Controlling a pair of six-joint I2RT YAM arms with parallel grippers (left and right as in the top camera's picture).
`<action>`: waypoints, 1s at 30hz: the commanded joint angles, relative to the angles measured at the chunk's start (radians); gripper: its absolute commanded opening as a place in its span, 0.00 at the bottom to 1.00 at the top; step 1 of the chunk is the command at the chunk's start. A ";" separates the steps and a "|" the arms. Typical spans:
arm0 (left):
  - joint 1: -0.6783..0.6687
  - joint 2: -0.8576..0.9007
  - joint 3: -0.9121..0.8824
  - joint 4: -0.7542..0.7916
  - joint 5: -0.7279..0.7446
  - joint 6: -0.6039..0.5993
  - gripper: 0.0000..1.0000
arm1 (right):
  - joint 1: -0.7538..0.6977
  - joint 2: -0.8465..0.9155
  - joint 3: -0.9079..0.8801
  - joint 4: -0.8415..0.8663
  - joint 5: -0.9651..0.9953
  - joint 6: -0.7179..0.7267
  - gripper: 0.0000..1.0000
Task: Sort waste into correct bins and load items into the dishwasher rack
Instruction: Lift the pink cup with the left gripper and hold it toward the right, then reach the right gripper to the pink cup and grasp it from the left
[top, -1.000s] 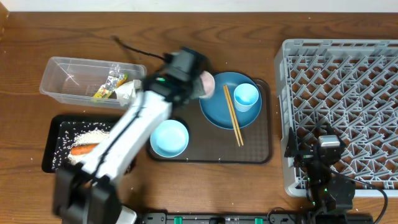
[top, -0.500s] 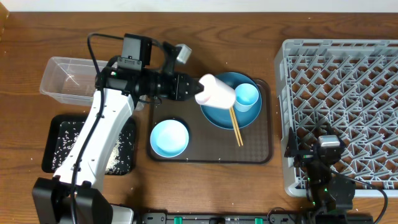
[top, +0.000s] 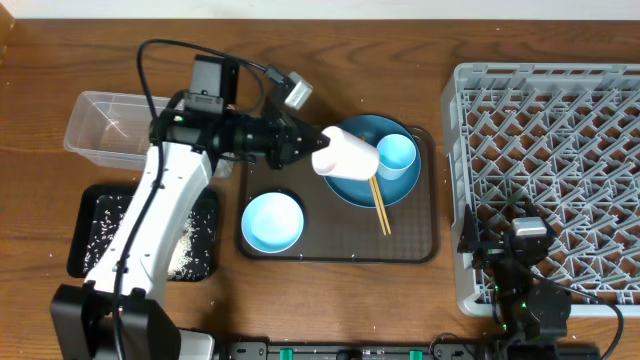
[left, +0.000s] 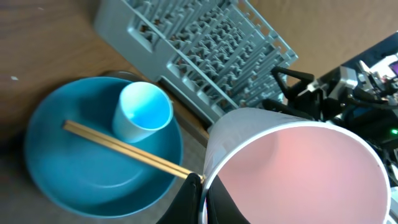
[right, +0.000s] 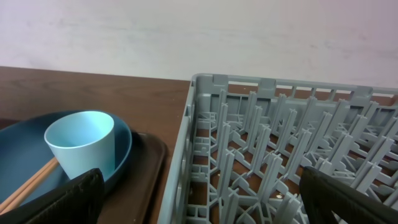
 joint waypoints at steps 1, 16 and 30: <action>0.040 0.008 -0.004 0.003 0.024 0.055 0.06 | 0.000 0.000 -0.002 -0.004 0.000 -0.004 0.99; 0.151 0.056 -0.066 -0.016 0.244 0.151 0.06 | 0.000 0.000 -0.002 -0.004 0.000 -0.004 0.99; 0.144 0.232 -0.066 0.061 0.432 0.150 0.06 | 0.001 0.000 -0.002 -0.003 -0.016 0.021 0.99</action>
